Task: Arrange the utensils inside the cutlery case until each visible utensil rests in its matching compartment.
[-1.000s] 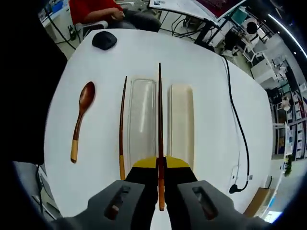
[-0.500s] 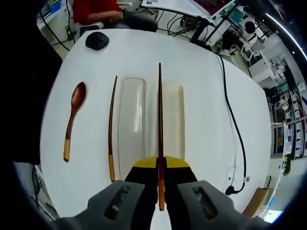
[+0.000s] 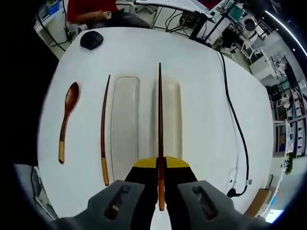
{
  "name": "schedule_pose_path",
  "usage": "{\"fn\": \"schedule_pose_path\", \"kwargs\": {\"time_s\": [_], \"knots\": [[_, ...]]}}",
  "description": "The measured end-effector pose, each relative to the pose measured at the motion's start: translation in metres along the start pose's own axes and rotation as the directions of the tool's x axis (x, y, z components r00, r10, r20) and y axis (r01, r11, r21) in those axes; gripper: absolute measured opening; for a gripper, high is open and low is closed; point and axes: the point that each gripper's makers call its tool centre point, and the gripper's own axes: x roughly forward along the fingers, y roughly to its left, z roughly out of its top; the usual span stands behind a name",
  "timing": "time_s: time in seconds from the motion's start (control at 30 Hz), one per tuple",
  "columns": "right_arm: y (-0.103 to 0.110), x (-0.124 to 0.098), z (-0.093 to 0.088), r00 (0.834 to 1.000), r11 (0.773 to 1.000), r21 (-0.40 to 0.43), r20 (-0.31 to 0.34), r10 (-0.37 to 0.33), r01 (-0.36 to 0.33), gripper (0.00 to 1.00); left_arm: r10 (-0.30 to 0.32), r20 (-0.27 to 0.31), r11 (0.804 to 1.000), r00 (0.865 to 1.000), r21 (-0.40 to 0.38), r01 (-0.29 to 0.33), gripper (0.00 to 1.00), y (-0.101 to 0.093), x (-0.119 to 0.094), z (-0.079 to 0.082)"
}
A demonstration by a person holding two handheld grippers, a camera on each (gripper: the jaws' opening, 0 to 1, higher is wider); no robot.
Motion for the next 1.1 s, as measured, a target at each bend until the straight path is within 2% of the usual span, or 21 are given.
{"fn": "schedule_pose_path", "kwargs": {"time_s": [0.53, 0.6, 0.77, 0.93, 1.1], "knots": [[-0.018, 0.005, -0.01, 1.0, 0.999, 0.029, -0.02, 0.014, -0.013, 0.0, -0.016, -0.013, 1.0, 1.0, 0.001, 0.016, 0.74, 0.015, 0.016, 0.002], [-0.018, 0.009, -0.014, 0.999, 0.999, 0.034, -0.028, 0.021, -0.02, 0.0, -0.018, -0.002, 1.0, 1.0, -0.022, 0.018, 0.74, 0.017, 0.018, 0.002], [-0.017, 0.016, -0.018, 0.999, 0.999, 0.045, -0.034, 0.032, -0.031, 0.0, -0.031, -0.028, 0.999, 0.999, -0.016, 0.031, 0.74, 0.017, 0.022, -0.005], [-0.019, 0.022, -0.014, 0.999, 0.998, 0.051, -0.032, 0.041, -0.04, 0.0, -0.022, -0.01, 0.999, 1.0, -0.03, 0.022, 0.74, 0.023, 0.022, -0.001], [-0.019, 0.026, -0.01, 0.999, 0.997, 0.057, -0.024, 0.047, -0.045, 0.0, -0.012, -0.026, 0.999, 1.0, -0.035, 0.011, 0.74, 0.027, 0.02, -0.007]]}}
